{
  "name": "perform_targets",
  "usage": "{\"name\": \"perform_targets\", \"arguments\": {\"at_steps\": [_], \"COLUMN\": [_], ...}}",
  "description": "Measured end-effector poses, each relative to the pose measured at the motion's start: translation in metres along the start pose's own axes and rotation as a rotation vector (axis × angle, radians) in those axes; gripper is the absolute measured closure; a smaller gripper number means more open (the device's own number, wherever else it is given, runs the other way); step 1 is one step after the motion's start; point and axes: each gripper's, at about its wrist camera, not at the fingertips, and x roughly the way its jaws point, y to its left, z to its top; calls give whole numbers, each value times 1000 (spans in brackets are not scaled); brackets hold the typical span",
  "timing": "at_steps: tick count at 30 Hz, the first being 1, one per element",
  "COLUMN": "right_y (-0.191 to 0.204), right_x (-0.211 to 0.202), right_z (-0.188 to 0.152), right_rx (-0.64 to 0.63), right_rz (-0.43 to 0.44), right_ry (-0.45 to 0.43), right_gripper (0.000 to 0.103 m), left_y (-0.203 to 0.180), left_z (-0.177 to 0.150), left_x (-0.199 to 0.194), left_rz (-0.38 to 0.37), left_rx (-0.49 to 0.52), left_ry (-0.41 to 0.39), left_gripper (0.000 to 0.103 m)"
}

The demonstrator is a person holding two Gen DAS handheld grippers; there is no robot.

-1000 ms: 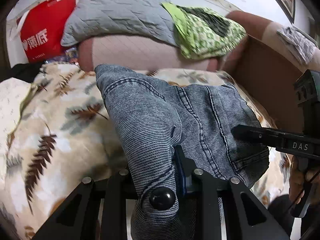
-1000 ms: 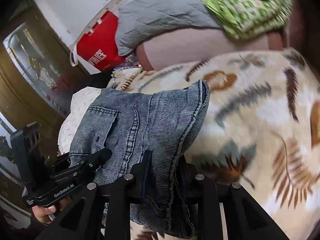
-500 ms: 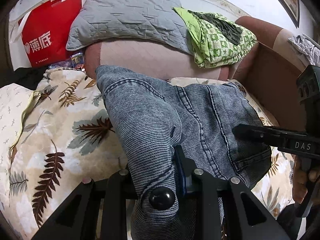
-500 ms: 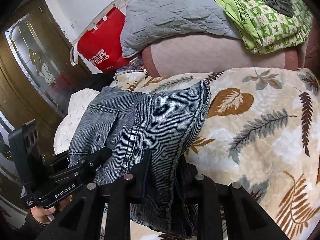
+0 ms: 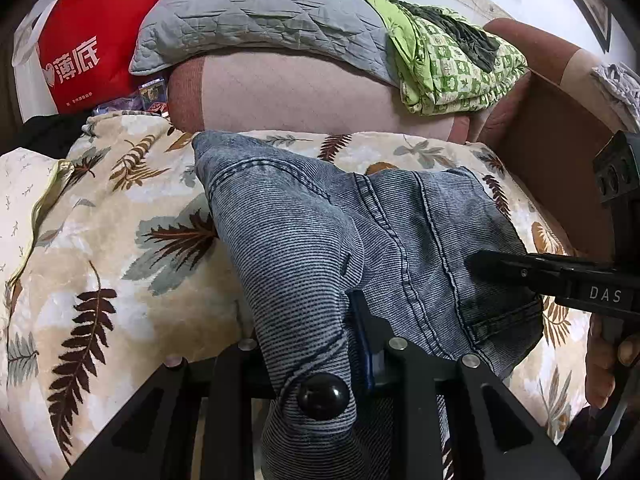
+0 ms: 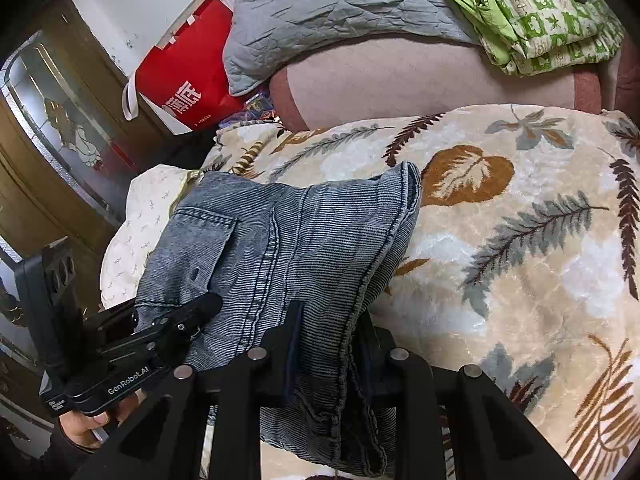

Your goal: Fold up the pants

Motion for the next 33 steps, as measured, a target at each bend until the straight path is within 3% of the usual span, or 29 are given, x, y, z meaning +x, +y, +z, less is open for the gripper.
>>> {"name": "perform_targets", "arguments": {"at_steps": [7,11,13,14,15,16,17,19,22,26,28,30,31,33], "right_y": [-1,-8,-16,-21,-24,-27,-29,-26,-10,14,14,3,-2,-7], "right_x": [6,25,42,54,63,71,71,60,33,12,21,50,64,62], "right_z": [2,-4,-10,-14,-18,-23,-26,-28,-27,-35,-42,-54,-60,-63], "right_rx": [5,22,47,51,46,36,31,20,-40,-85,-86,-80,-72,-47], "right_rz": [-4,-31,-41,-72,-109,-156,-173,-177,-253,-229,-222,-279,-307,-293], "right_ry": [5,38,82,124,149,175,176,150,72,-5,20,141,198,173], "right_gripper": [77,77,73,70,60,44,41,37,37,33,32,32,32,31], "left_y": [5,14,19,21,25,29,32,36,30,24,25,26,28,29], "left_z": [0,-11,-21,-26,-30,-32,-33,-33,-34,-47,-53,-59,-60,-58], "left_x": [9,35,58,67,68,64,59,46,19,-1,12,29,27,17], "left_rz": [-2,-9,16,38,54,67,76,53,77,147,138,159,151,151], "left_rx": [-17,-61,-70,-72,-83,-98,-114,-131,-127,-114,-104,-82,-89,-113], "left_ry": [10,73,142,161,146,124,125,114,53,-12,49,121,117,101], "left_gripper": [73,70,60,46,33,27,21,21,21,20,19,18,18,18]}}
